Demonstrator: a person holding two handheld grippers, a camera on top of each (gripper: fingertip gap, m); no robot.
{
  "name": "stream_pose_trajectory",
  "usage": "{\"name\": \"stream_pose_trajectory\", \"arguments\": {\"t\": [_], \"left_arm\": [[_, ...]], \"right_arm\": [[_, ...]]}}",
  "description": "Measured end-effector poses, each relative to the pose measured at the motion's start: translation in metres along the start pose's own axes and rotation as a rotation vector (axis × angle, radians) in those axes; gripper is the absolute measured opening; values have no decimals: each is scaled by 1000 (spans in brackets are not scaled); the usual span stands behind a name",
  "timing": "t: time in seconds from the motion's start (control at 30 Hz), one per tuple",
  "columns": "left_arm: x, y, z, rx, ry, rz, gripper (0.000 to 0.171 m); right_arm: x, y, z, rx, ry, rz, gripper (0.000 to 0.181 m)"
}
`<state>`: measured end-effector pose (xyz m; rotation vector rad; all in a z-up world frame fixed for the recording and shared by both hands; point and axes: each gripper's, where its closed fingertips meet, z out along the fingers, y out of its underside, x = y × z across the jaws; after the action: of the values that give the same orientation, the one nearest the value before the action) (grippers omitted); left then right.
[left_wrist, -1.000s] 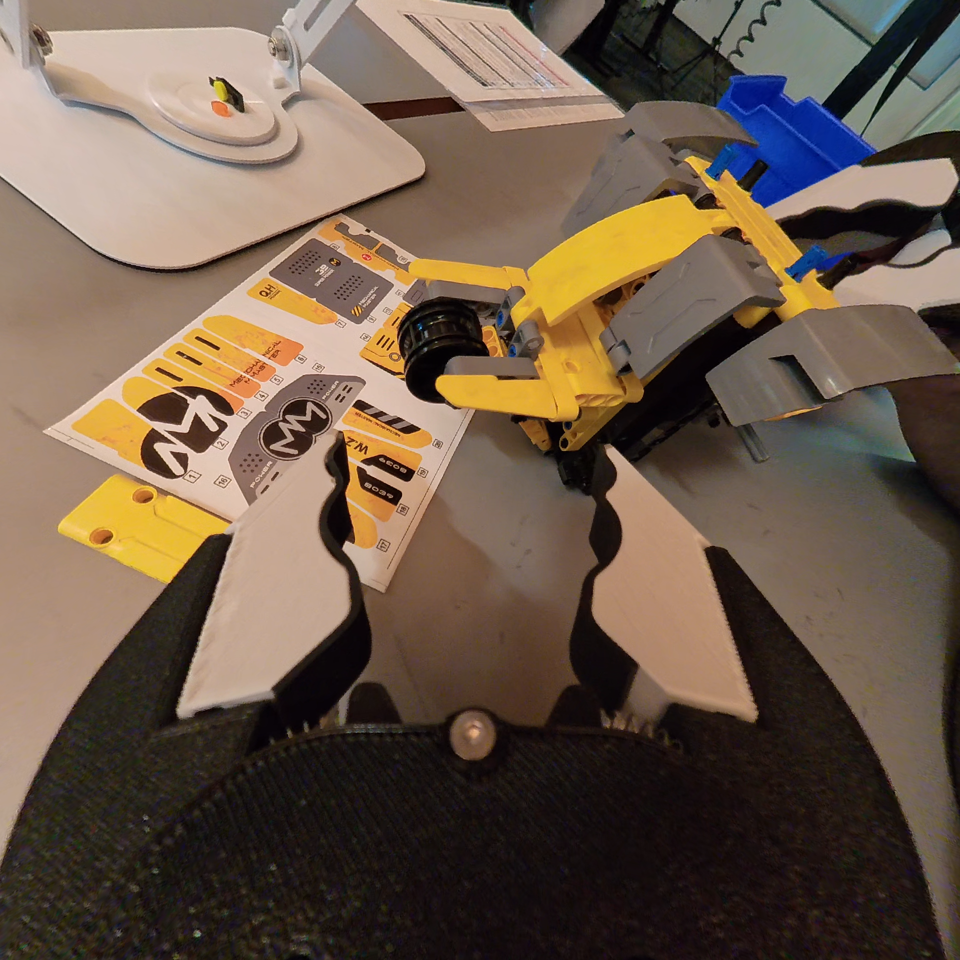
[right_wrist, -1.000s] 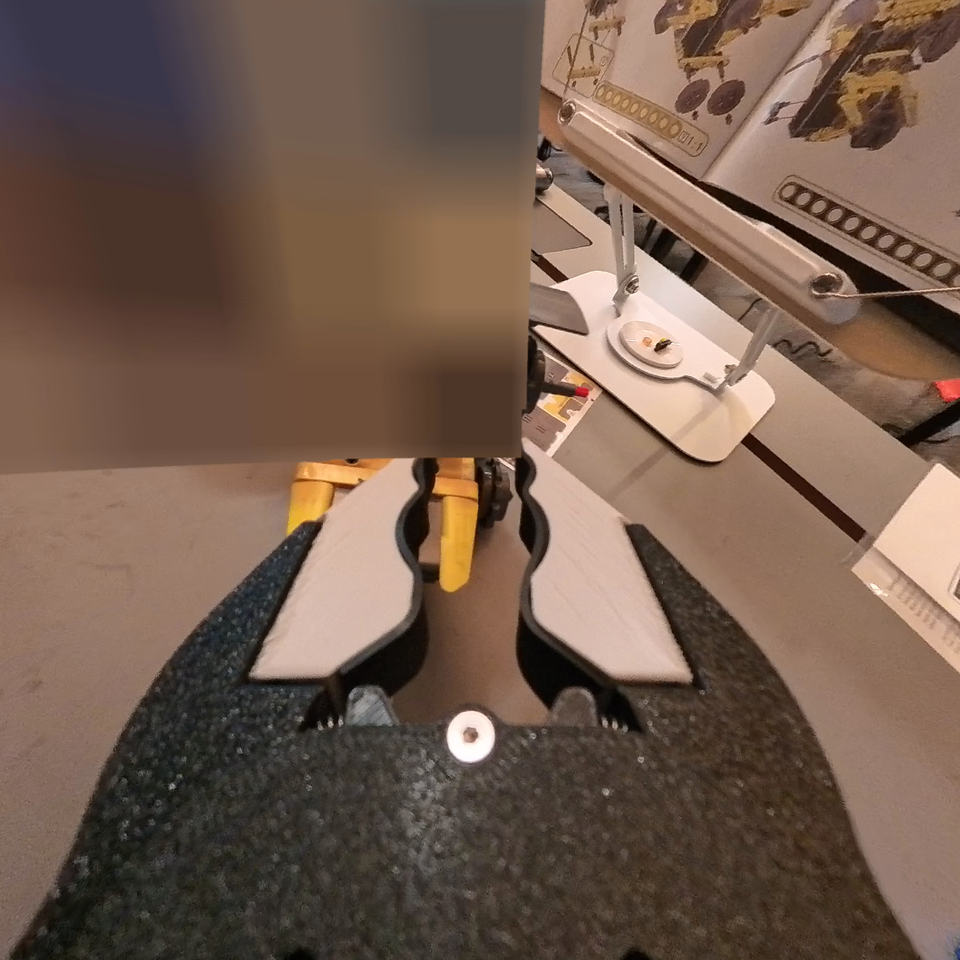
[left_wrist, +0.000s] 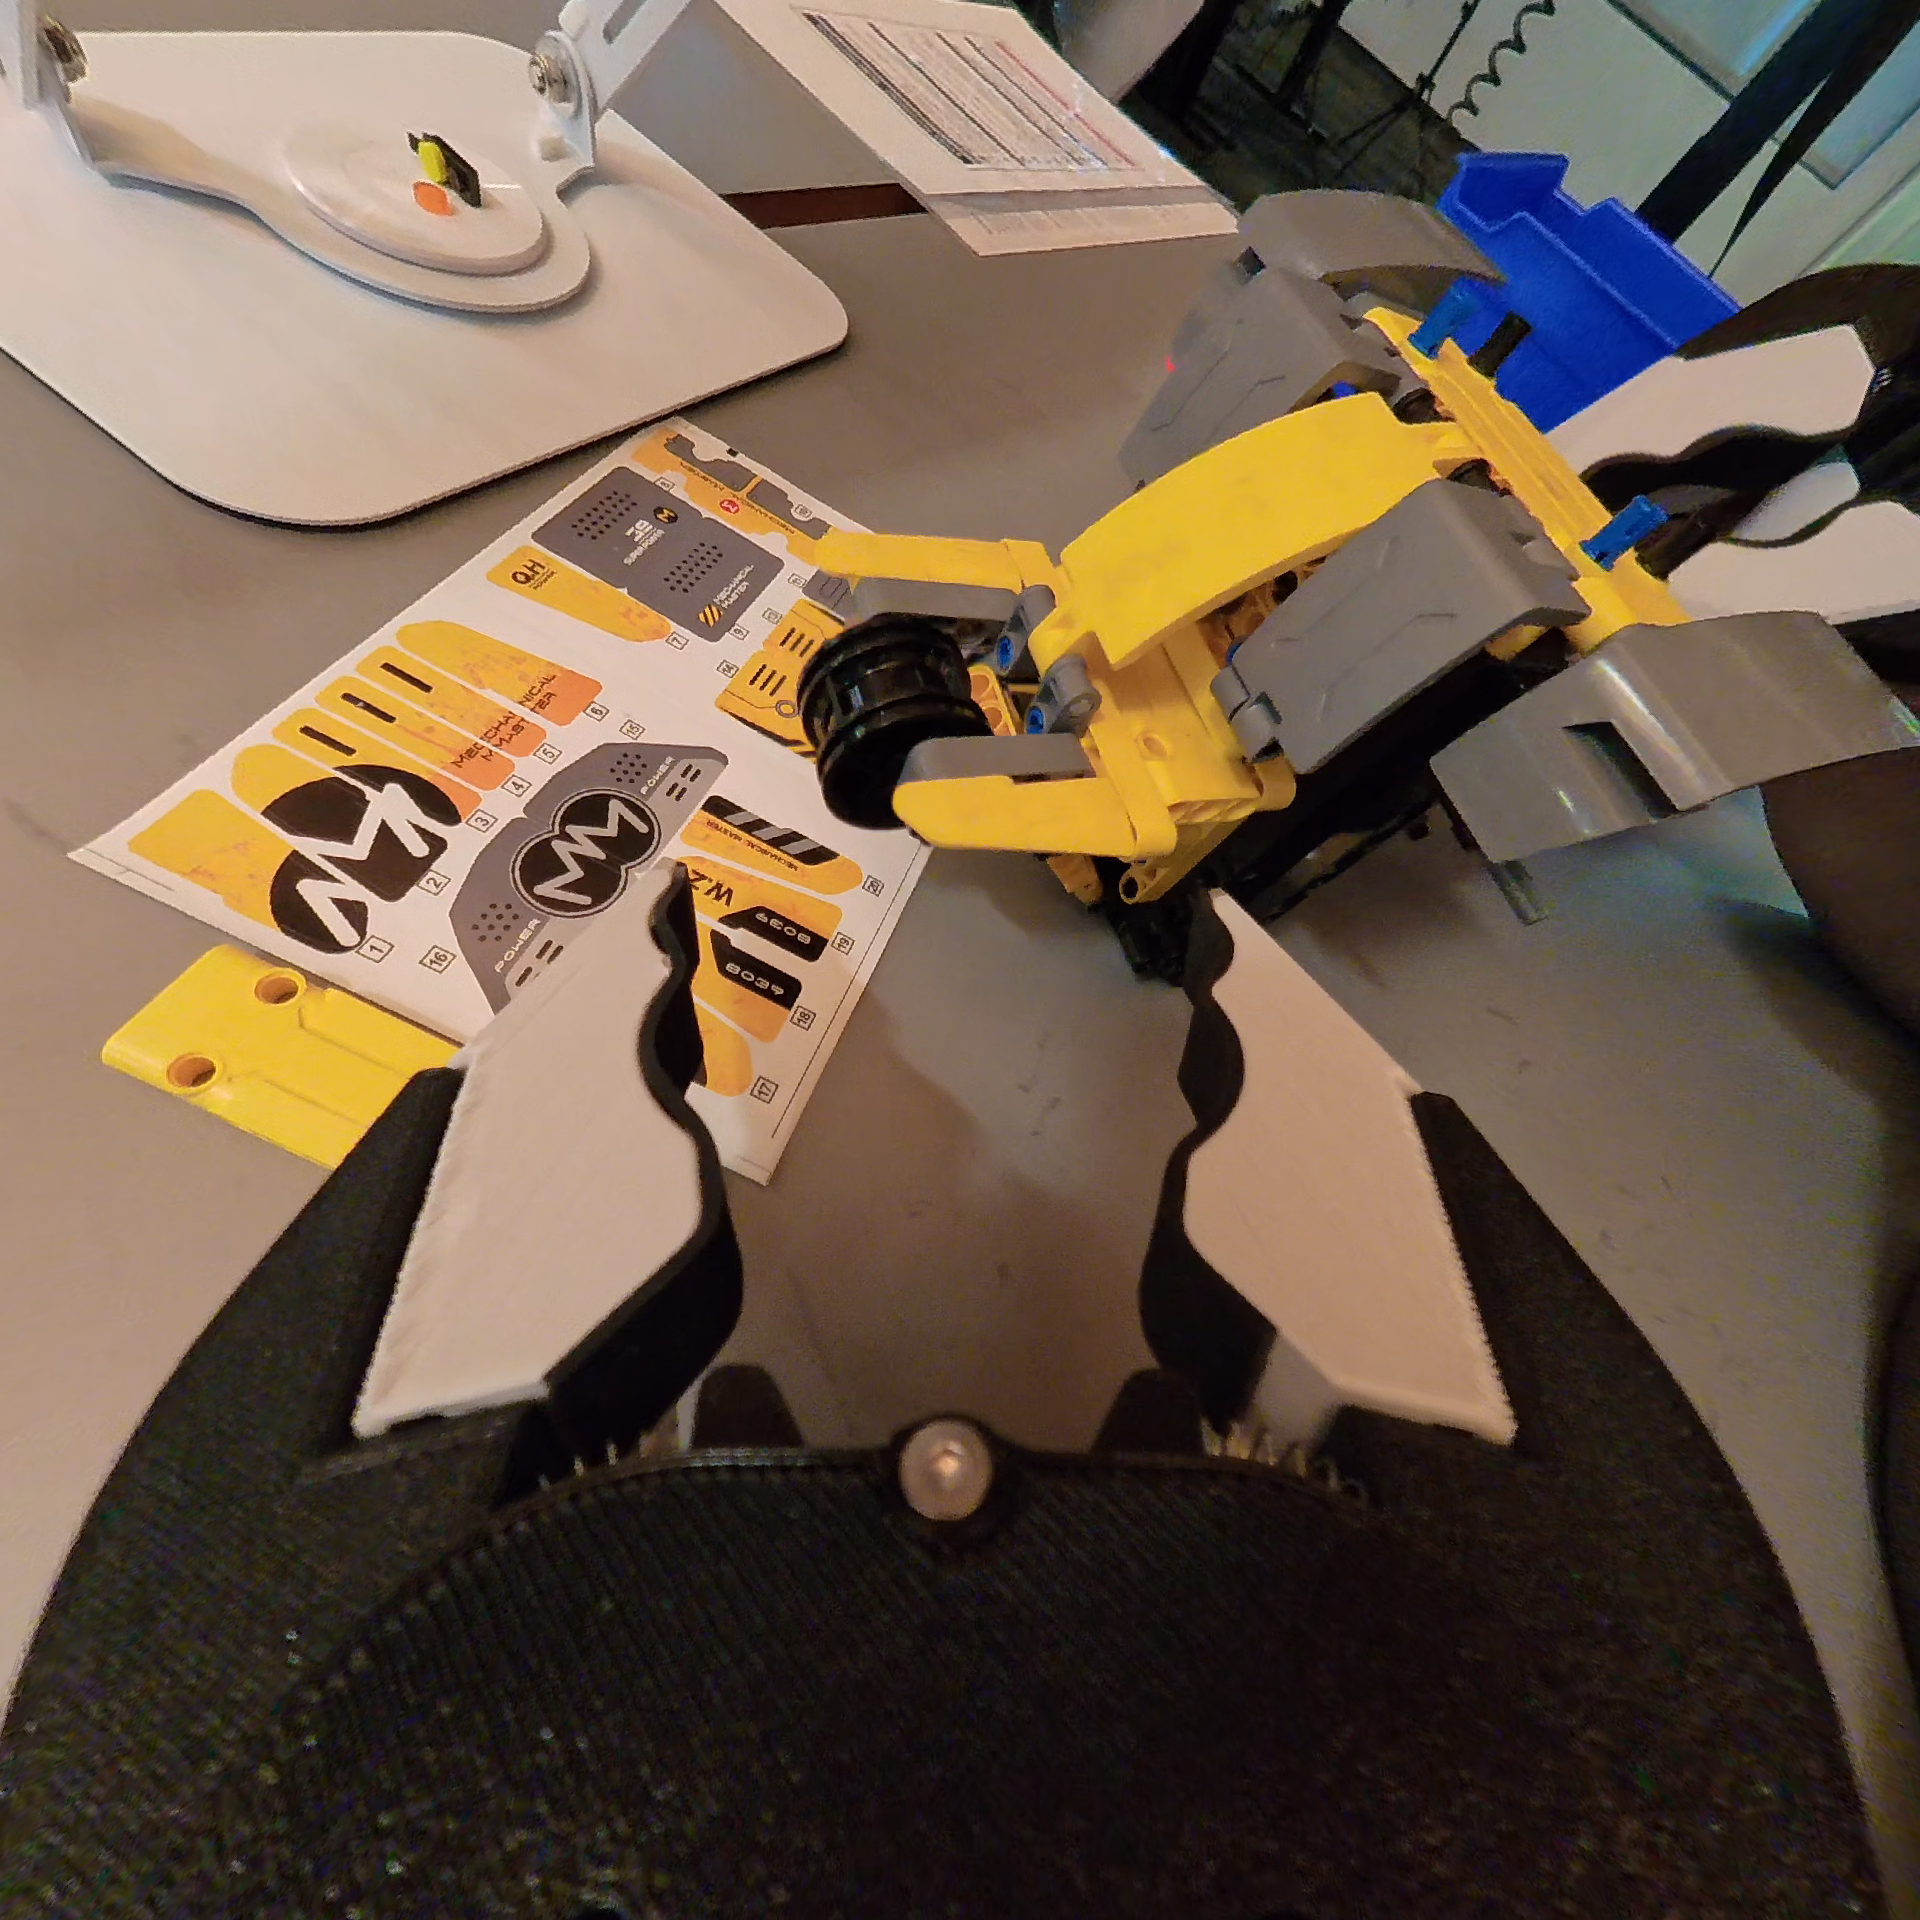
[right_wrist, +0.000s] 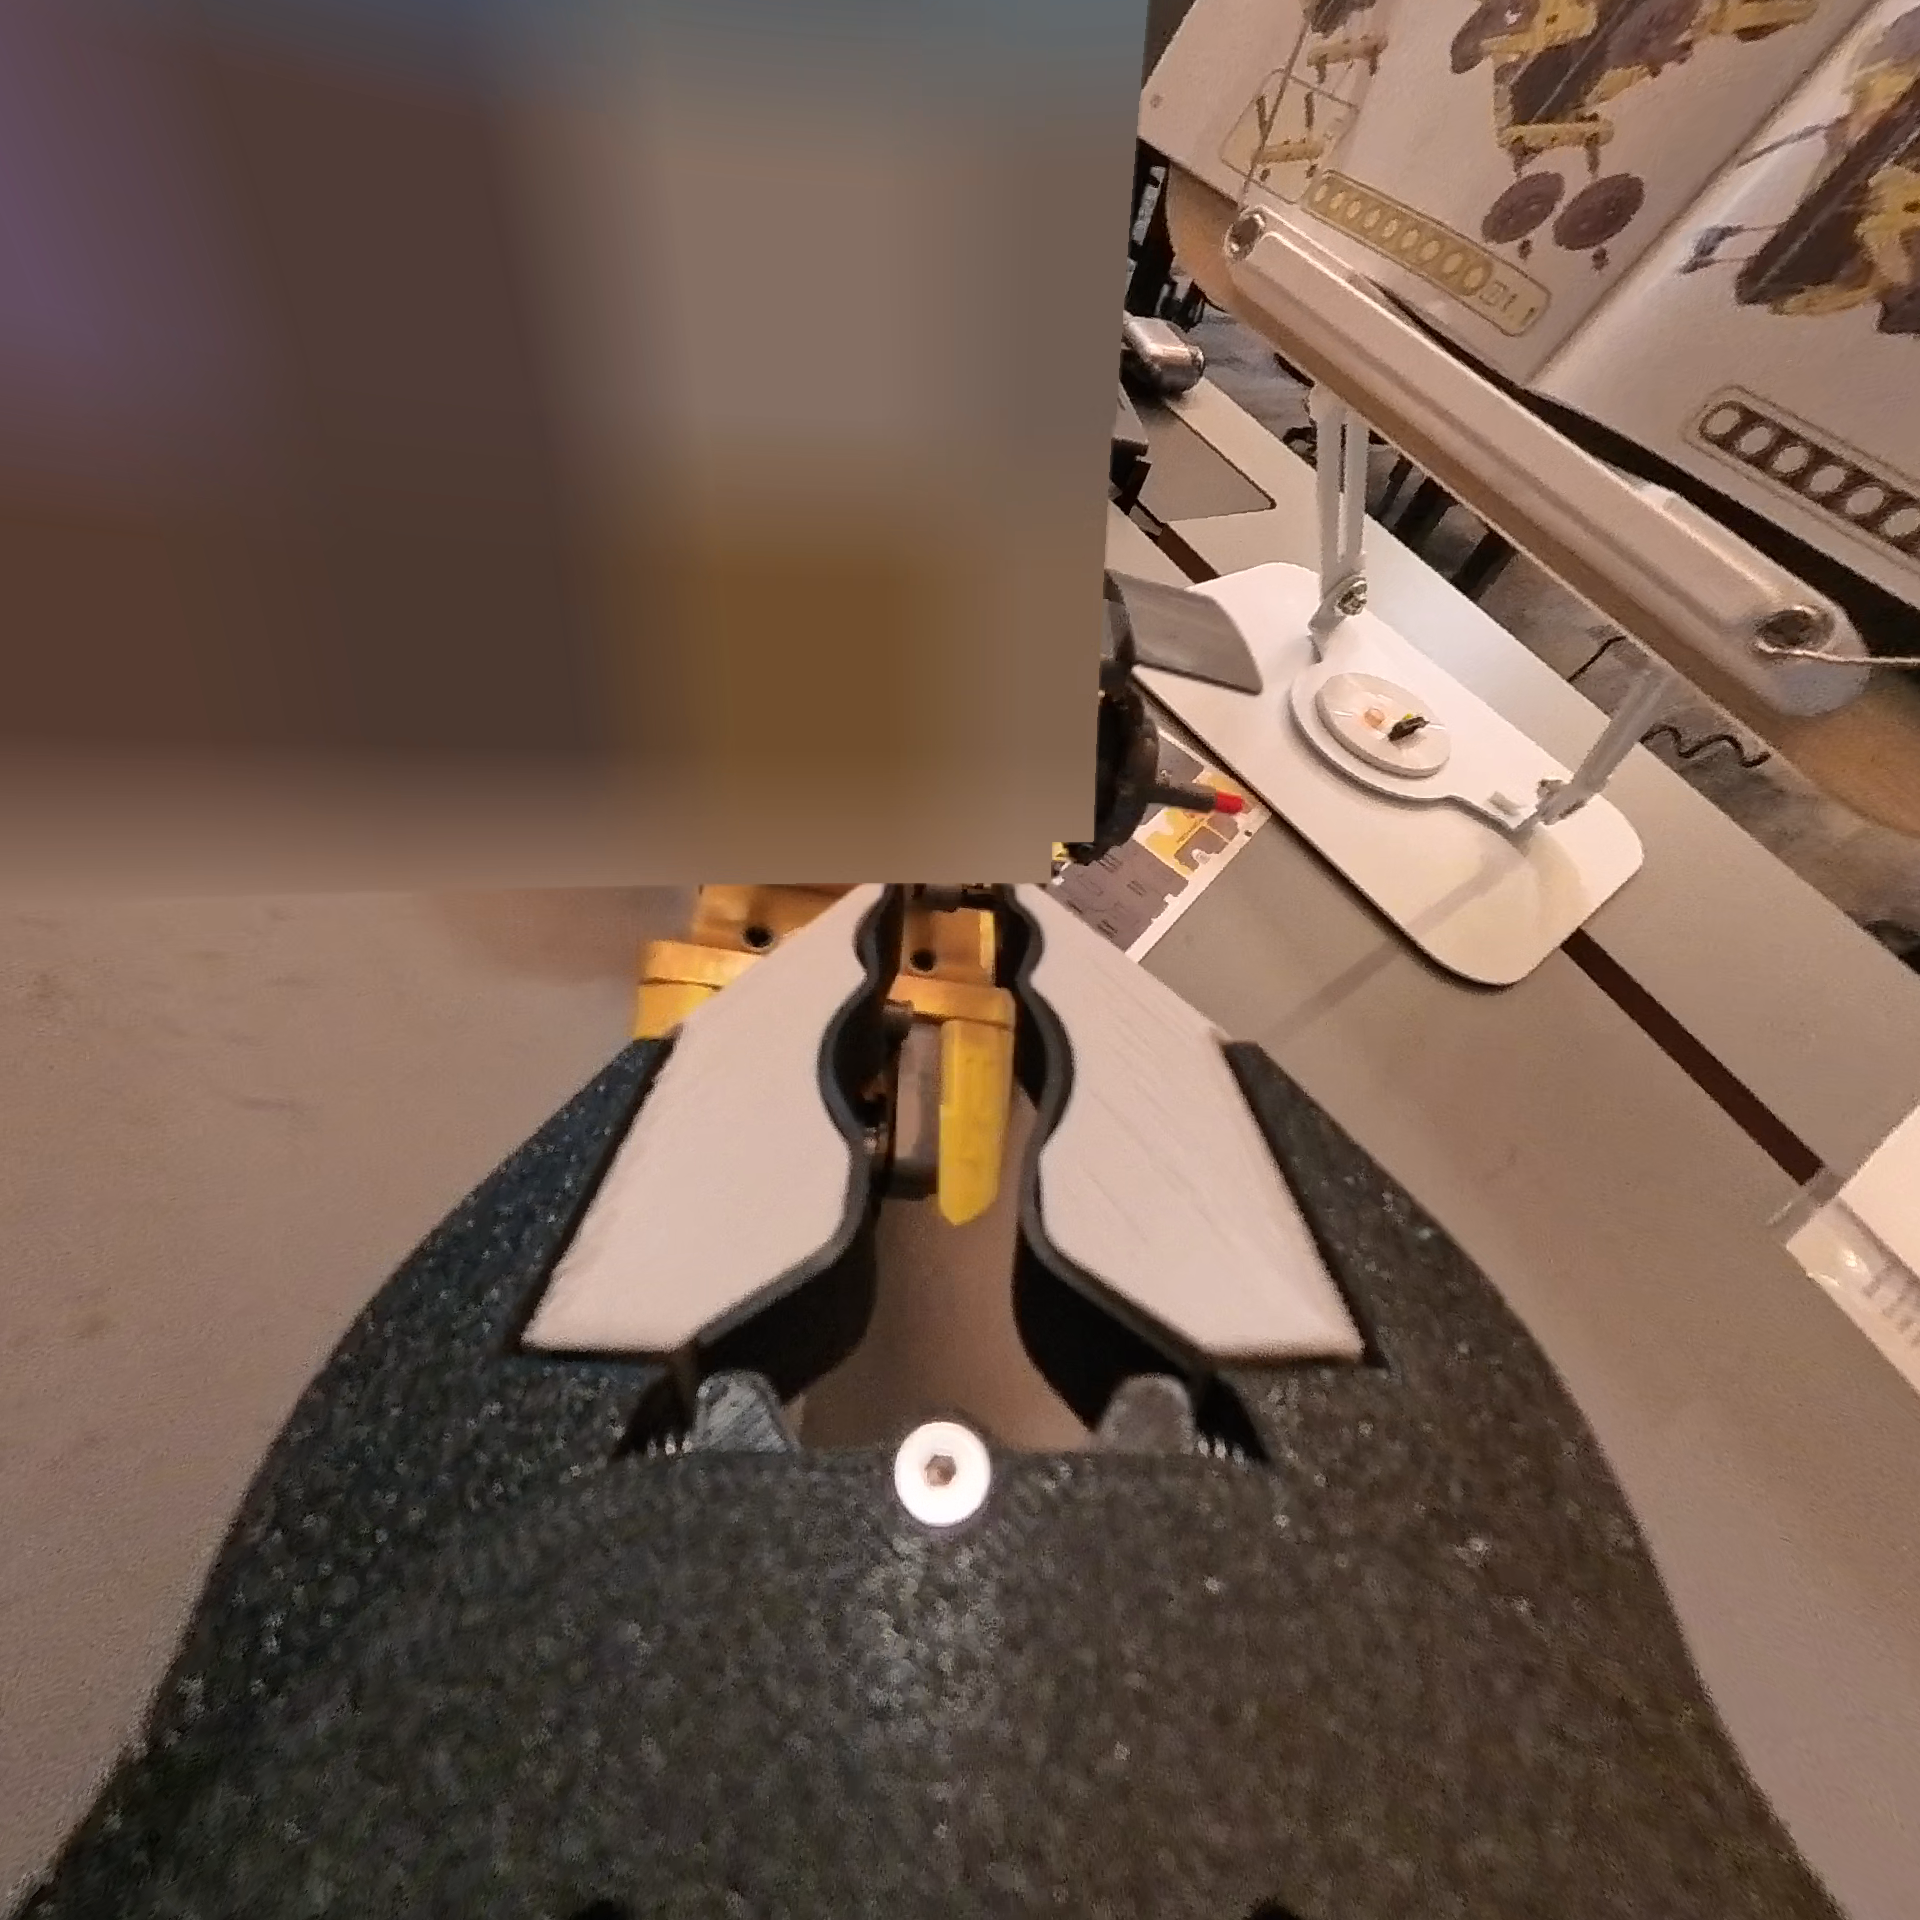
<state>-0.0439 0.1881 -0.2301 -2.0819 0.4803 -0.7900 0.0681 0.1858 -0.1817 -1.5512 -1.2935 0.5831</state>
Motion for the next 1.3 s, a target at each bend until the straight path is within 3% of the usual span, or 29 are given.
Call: {"name": "stream_pose_trajectory", "arguments": {"t": [0.77,0.97,1.2,1.3], "left_arm": [[1,0,0,0,3,1,92],[1,0,0,-2,1,2,92],[0,0,0,-3,-5,7,92],[1,0,0,-2,-7,14,92]], "right_arm": [[-4,-3,1,-23,11,-66,14],[2,-6,1,-20,55,-134,23],[-1,-6,5,-72,-64,-100,23],[-3,-7,6,-89,-112,-99,14]]}}
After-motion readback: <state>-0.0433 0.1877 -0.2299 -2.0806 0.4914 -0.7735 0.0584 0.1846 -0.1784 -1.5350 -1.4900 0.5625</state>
